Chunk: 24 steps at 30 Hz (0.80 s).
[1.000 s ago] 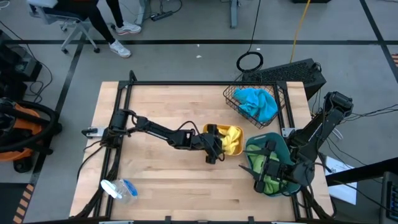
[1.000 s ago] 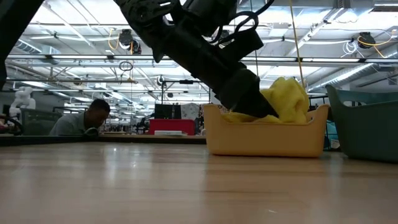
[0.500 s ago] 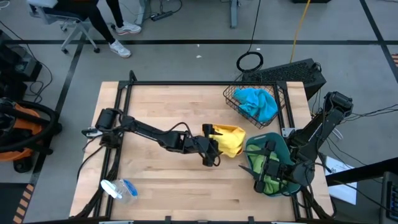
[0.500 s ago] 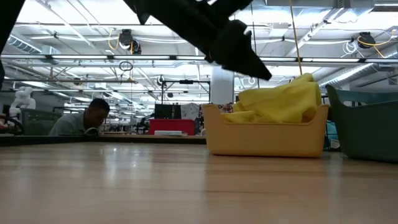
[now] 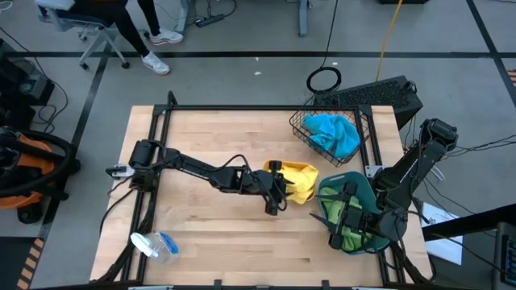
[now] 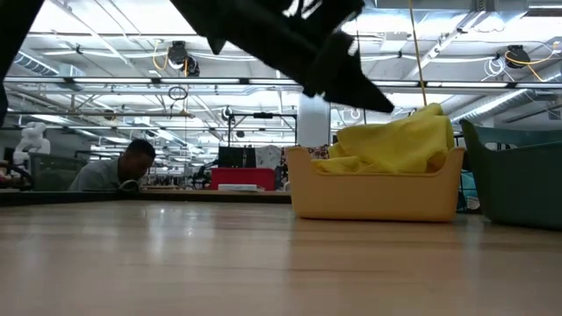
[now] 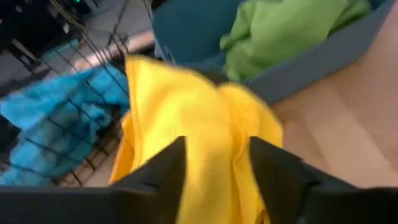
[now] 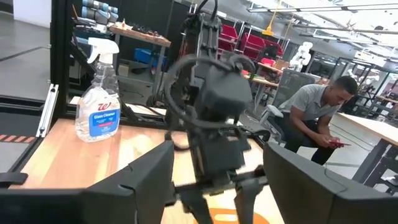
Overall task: Sort microfiber towel by color & place in baskets
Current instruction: Put the yellow microfiber cloth into the orange bin
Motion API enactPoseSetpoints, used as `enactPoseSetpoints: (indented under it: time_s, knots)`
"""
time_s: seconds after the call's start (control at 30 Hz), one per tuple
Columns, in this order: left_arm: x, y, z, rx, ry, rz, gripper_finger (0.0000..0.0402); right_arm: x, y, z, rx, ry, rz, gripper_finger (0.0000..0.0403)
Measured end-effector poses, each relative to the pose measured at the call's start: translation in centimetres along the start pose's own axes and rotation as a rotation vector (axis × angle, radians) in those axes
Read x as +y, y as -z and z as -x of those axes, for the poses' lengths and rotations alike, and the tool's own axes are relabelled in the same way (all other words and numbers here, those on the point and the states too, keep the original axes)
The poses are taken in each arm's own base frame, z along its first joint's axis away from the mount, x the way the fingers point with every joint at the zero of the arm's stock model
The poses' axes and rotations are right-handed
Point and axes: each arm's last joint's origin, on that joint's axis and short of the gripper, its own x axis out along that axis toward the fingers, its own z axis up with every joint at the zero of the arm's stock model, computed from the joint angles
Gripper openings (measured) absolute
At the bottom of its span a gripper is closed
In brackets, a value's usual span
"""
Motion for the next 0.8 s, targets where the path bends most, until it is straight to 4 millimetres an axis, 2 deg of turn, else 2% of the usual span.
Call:
enactPoseSetpoints:
  time_s: [0.1, 0.2, 0.27, 0.5, 0.8]
  knots:
    - [0.4, 1.1, -0.8, 0.036, -0.004, 0.002, 0.0103, -0.1, 0.2, -0.3, 0.008, 0.011, -0.021, 0.0221]
    - [1.3, 2.0, -1.0, 0.101, -0.008, 0.005, 0.0034, -0.5, 0.7, -1.2, 0.033, 0.038, -0.044, 0.0182]
    - [1.9, 2.6, -0.9, 0.150, -0.015, 0.027, 0.0010, -0.9, 1.2, -2.3, 0.059, 0.024, -0.044, 0.0147]
    - [2.9, 3.2, 0.0, 0.260, -0.037, 0.109, 0.0020, -3.0, 3.7, -6.1, 0.221, 0.004, -0.034, 0.0015]
    - [2.3, 3.8, 0.3, 0.338, -0.014, 0.108, 0.0004, -6.9, 7.3, -8.7, 0.554, 0.050, -0.192, 0.0013]
